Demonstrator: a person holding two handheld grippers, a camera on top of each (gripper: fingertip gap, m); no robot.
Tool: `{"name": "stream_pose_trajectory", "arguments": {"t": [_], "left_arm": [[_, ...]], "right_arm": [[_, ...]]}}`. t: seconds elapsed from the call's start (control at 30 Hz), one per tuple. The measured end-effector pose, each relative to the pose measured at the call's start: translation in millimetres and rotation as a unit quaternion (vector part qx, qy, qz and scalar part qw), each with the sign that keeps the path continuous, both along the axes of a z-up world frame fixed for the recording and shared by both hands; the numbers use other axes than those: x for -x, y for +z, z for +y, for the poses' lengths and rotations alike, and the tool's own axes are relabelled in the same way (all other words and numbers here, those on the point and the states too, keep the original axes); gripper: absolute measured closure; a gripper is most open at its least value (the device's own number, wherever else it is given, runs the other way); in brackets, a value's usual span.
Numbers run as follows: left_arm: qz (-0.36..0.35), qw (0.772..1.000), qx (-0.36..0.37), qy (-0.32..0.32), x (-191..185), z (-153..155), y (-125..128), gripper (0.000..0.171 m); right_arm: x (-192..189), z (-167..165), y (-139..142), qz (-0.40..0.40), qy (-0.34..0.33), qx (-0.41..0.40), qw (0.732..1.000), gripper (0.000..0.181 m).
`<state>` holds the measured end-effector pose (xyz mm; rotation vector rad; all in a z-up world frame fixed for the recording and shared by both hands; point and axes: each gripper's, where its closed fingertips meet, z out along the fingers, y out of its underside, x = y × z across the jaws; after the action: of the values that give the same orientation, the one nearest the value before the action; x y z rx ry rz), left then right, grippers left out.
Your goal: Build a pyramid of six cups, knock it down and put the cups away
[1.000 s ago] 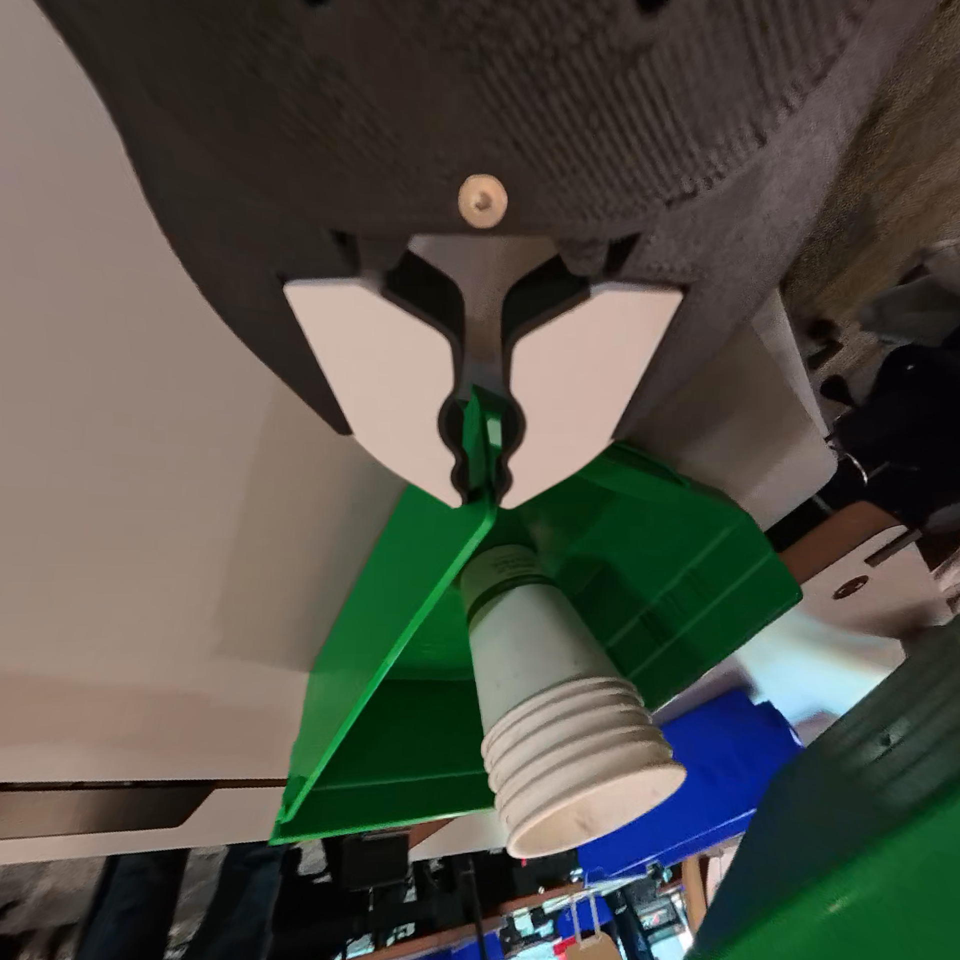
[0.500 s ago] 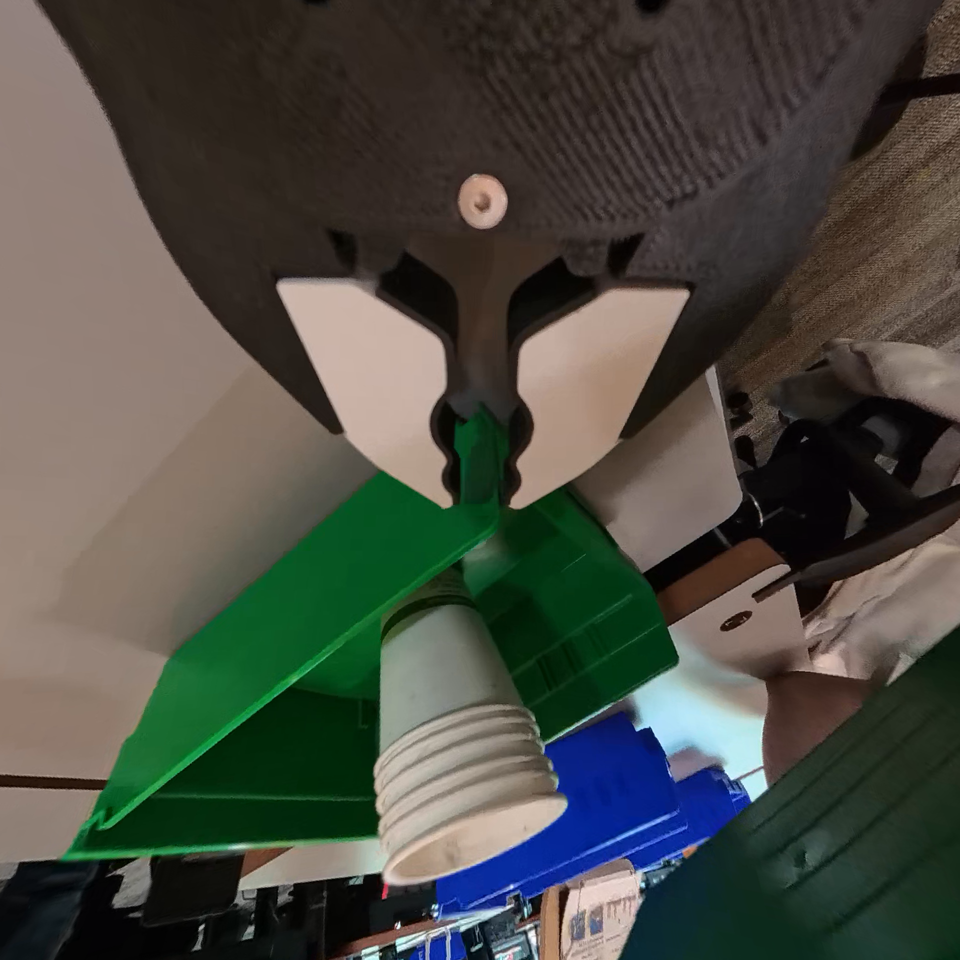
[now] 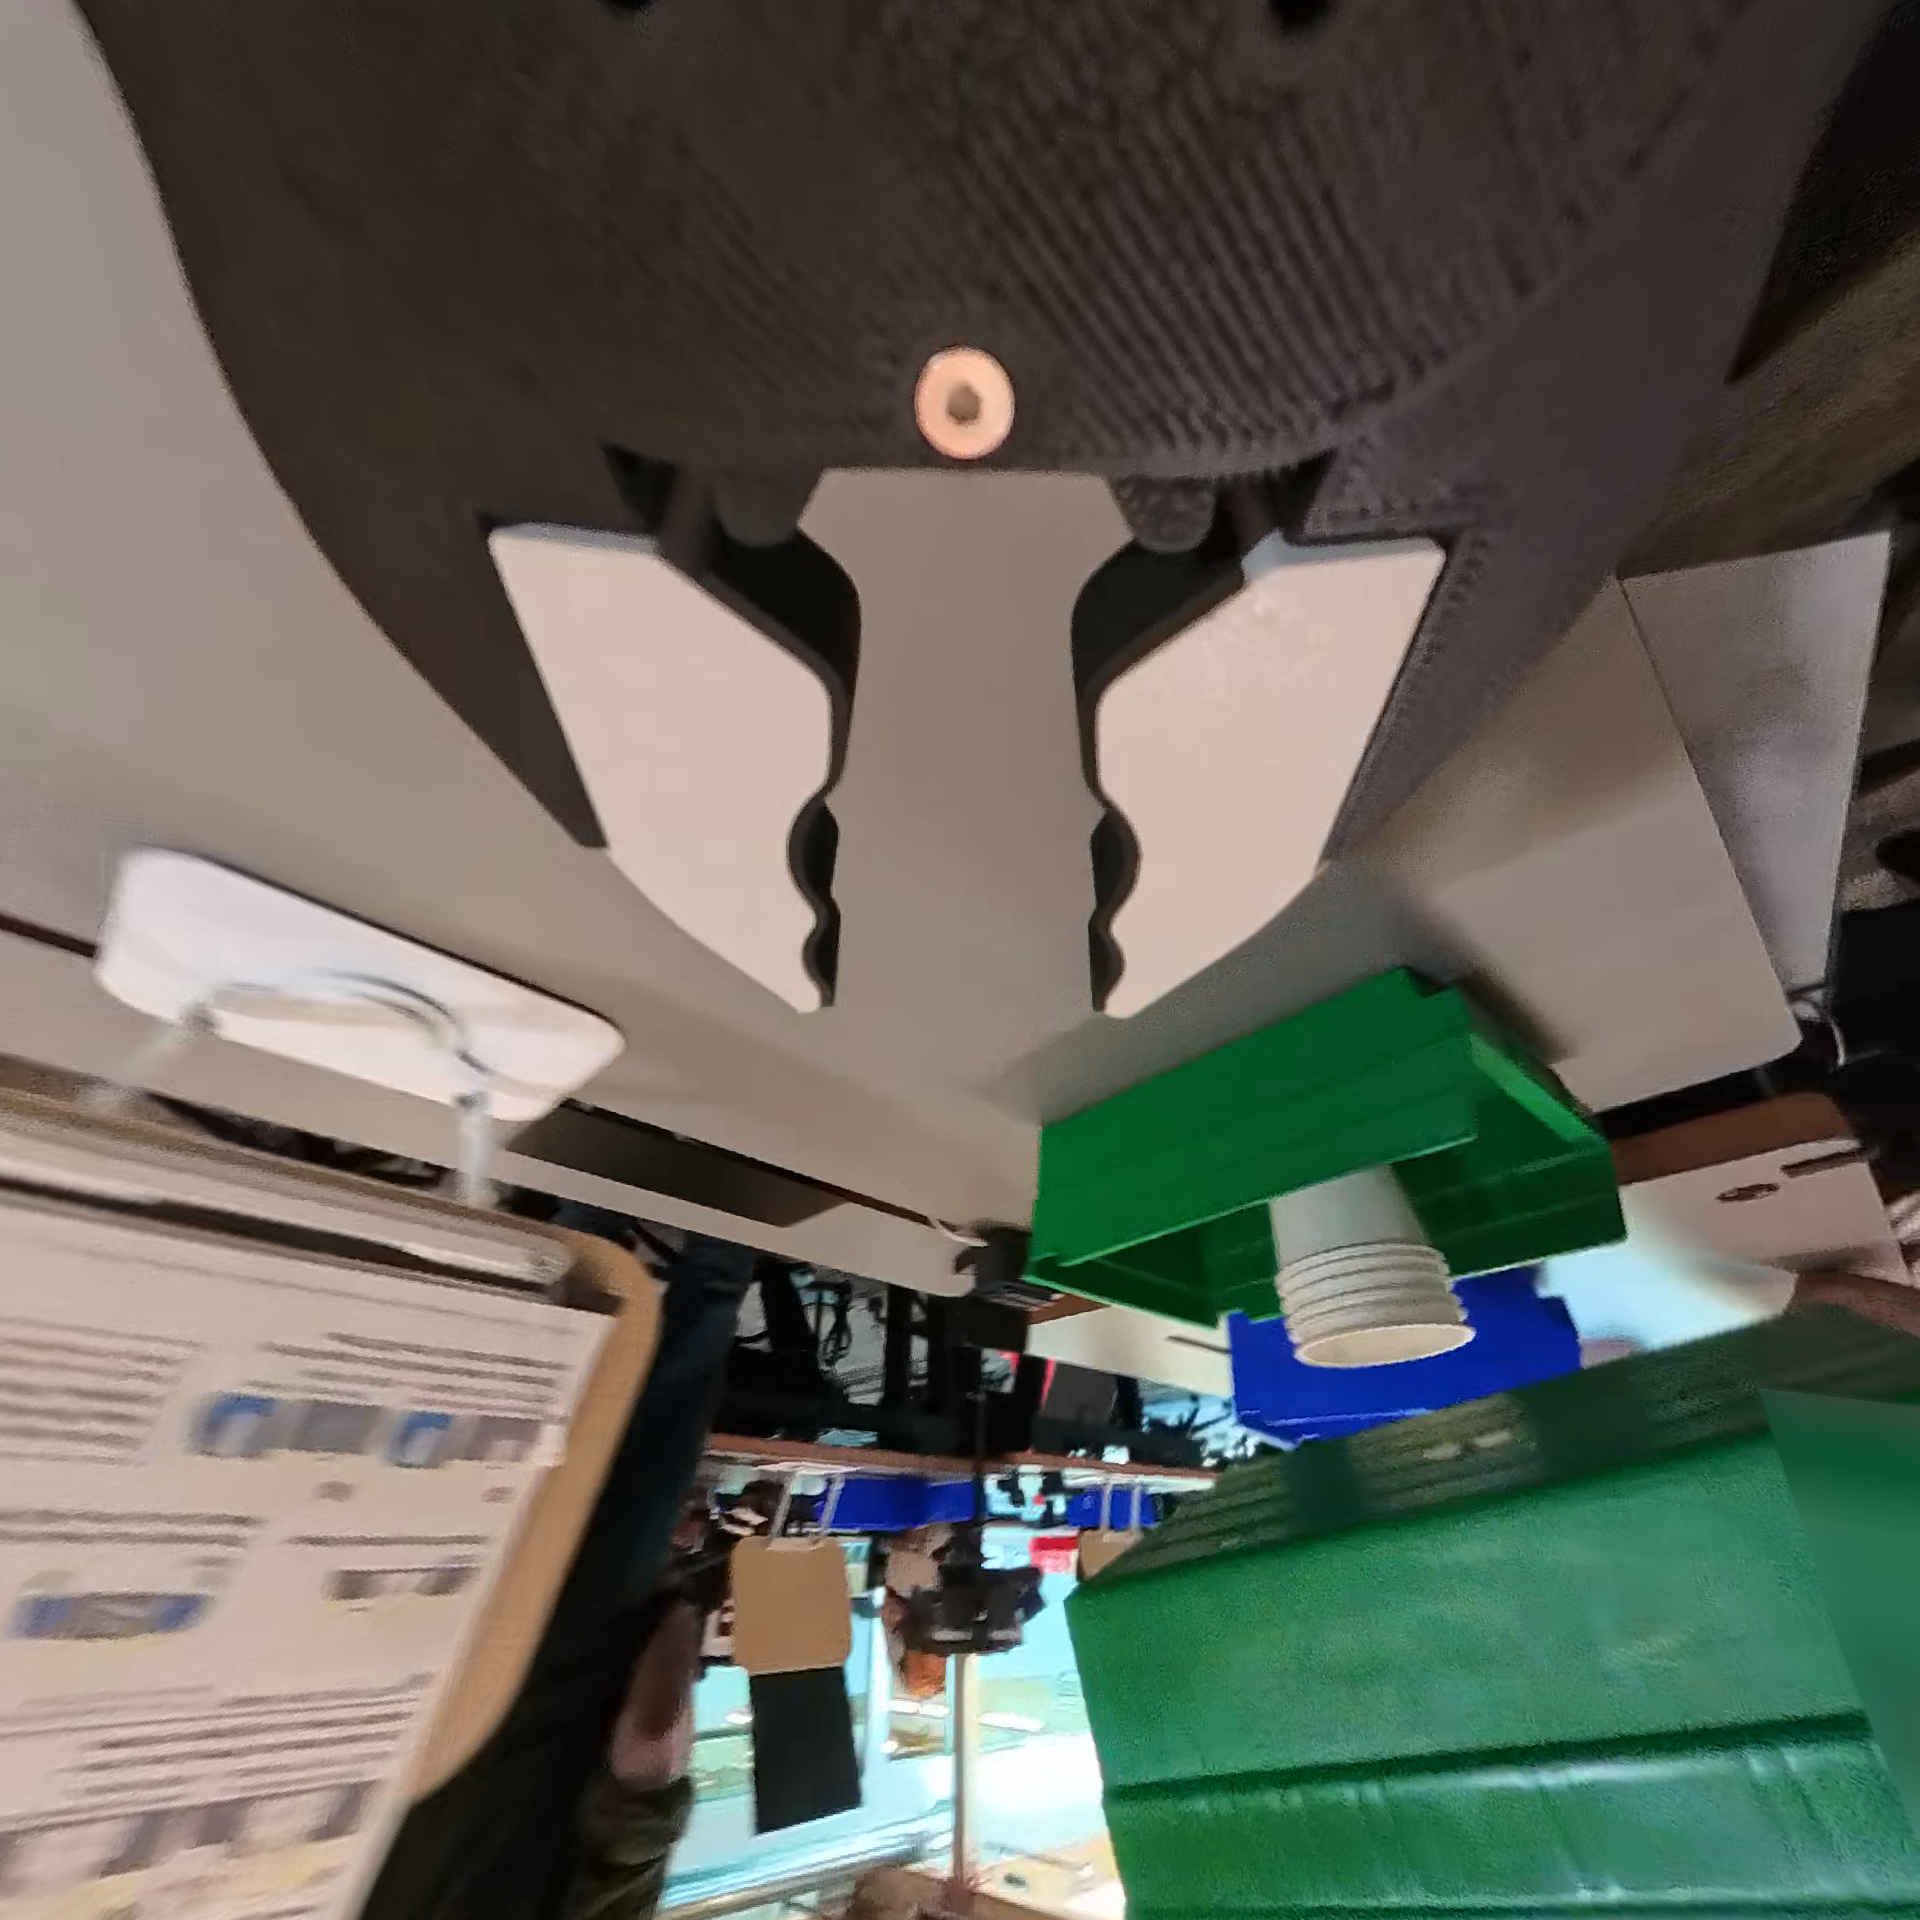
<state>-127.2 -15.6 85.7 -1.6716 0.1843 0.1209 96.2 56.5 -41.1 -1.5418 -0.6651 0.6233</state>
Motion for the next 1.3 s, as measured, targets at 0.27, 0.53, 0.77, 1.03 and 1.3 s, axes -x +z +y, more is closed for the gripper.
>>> {"name": "stream_pose_trajectory", "arguments": {"t": [0.27, 0.53, 0.77, 1.03, 1.3], "left_arm": [[-0.088, 0.976, -0.009, -0.200, -165.1, 28.7, -35.5, 0.166], [-0.007, 0.950, 0.054, -0.308, -299.9, 41.3, -134.0, 0.166], [0.052, 0.931, 0.082, -0.352, -347.3, 51.3, -175.3, 0.166], [0.086, 0.918, 0.087, -0.378, -383.5, 62.4, -205.9, 0.166], [0.126, 0.918, 0.068, -0.369, -394.1, 58.1, -228.8, 0.166]], "right_arm": [[-165.5, -9.3, -23.4, 0.137, -0.080, 0.093, 0.983, 0.134], [-211.5, -18.0, -41.6, 0.177, -0.126, 0.136, 0.967, 0.137], [-252.4, -48.4, -42.5, 0.163, -0.203, 0.110, 0.959, 0.138], [-250.3, -52.3, -46.1, 0.275, -0.242, 0.141, 0.919, 0.137], [-212.9, -47.2, -66.3, 0.182, -0.212, 0.151, 0.948, 0.135]]}}
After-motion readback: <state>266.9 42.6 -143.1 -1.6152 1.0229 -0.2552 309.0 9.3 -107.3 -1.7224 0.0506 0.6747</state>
